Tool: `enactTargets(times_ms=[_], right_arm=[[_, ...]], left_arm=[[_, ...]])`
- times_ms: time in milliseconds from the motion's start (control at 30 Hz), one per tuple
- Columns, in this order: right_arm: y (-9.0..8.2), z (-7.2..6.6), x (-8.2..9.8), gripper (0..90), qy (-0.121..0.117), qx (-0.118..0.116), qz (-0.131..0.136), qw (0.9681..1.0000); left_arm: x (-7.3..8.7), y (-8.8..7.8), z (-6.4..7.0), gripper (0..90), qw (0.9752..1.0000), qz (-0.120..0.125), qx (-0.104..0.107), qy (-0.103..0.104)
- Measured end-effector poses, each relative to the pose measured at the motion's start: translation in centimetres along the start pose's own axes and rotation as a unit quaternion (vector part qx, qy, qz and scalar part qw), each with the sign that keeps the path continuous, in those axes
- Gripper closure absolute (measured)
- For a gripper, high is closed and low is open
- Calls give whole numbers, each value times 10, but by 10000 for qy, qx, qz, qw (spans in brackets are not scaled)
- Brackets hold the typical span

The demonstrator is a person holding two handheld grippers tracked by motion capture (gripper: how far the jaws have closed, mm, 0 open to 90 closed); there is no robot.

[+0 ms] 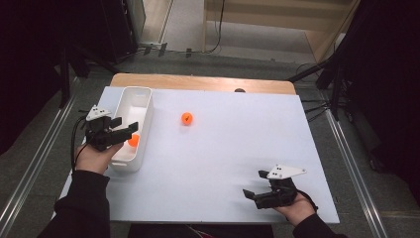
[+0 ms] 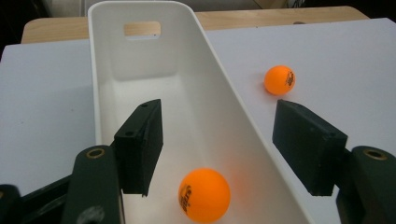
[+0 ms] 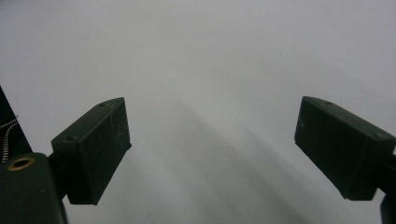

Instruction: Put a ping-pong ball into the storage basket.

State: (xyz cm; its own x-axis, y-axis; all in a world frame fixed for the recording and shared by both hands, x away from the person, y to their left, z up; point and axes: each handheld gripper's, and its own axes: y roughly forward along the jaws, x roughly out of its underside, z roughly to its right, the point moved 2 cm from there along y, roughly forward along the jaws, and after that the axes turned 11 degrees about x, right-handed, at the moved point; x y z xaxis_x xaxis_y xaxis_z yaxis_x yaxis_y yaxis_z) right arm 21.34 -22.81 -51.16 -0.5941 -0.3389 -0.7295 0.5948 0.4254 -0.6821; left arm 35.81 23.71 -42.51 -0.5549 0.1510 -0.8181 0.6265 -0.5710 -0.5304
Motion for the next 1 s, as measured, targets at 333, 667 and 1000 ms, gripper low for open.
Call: enactTargets(times_ms=[333,667,1000], right_arm=[[-1,0,0,91,-16,-7,-3,10000],[0,-1,0,91,3,-36,14,10000],[-4,-2,2,91,-7,2,67,10000]], left_arm=[[-3,-1,9,315,9994,-124,55,327],[-9,3,30,315,9969,-188,576,507],[-7,8,44,312,9934,-271,869,703]])
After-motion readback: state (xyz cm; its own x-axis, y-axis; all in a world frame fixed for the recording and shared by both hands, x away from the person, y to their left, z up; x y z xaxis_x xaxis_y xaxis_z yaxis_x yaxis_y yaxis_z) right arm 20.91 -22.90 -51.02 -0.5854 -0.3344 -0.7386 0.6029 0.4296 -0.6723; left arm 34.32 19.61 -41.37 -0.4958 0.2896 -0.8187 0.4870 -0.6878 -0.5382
